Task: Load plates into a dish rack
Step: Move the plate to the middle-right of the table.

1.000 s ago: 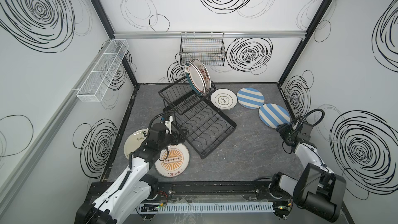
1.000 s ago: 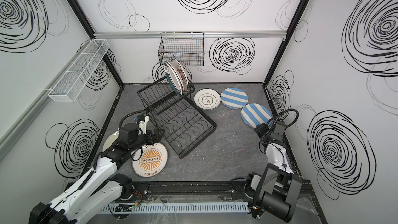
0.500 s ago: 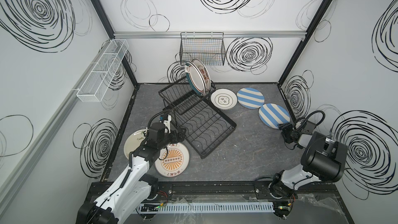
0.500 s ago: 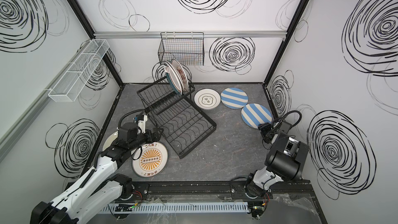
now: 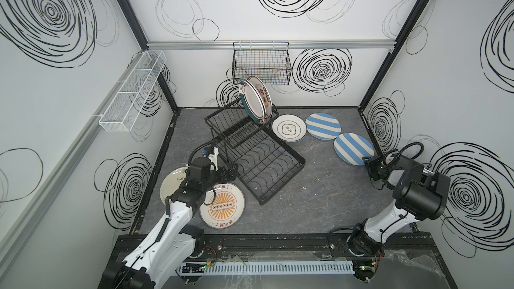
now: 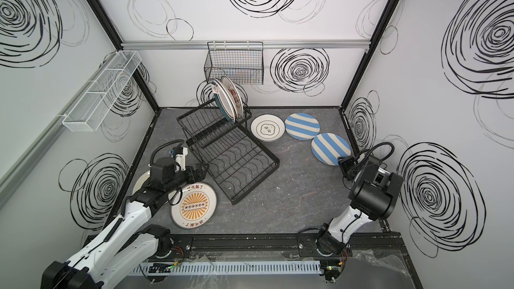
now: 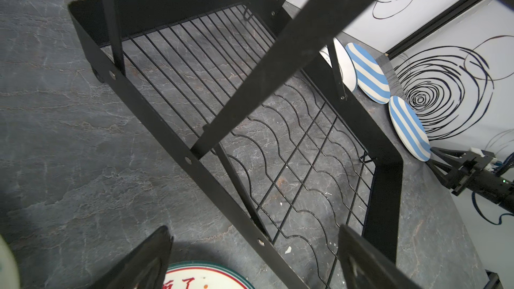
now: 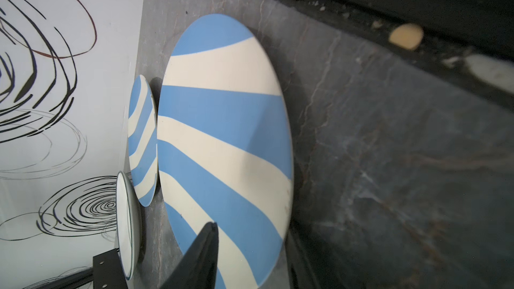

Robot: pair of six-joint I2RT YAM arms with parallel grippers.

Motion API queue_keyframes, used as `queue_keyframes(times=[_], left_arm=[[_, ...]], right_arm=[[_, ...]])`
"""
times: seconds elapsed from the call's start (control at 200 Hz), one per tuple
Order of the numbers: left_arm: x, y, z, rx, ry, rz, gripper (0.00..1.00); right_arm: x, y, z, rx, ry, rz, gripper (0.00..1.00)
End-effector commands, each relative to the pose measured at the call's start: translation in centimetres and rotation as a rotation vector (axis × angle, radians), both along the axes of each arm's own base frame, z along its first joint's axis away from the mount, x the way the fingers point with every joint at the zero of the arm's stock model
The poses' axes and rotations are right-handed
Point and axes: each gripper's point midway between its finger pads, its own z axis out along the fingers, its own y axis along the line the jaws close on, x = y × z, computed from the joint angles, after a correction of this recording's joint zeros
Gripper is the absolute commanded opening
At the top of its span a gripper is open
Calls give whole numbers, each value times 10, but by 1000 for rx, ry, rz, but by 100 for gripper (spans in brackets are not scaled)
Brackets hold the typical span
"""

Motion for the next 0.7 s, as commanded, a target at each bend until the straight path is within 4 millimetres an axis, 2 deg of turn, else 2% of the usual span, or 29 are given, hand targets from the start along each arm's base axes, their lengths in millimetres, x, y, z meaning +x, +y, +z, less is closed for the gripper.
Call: queue_keyframes(times=[0.0,0.115,0.24,0.355,0.515,0.695], left_arm=[[3,1,8,-15,-37,8,96],[3,1,9,-17,-41,7,96],[2,1,10,-21,-46,5,96],[1,1,11,-19,-50,7,96],[0,0,13,-16,-57,3,96],[-2,-3,16,-15,-68,-5,96]], right_arm=[[-24,6,-37,71,137,-39,35],[-25,5,-40,83,136,-43,18],[-26,5,-41,84,143,-43,11],[-27,5,-37,81,145,-38,0],[-33,5,-25,59,153,-45,0],[-44,19,-14,65,162,-25,0]])
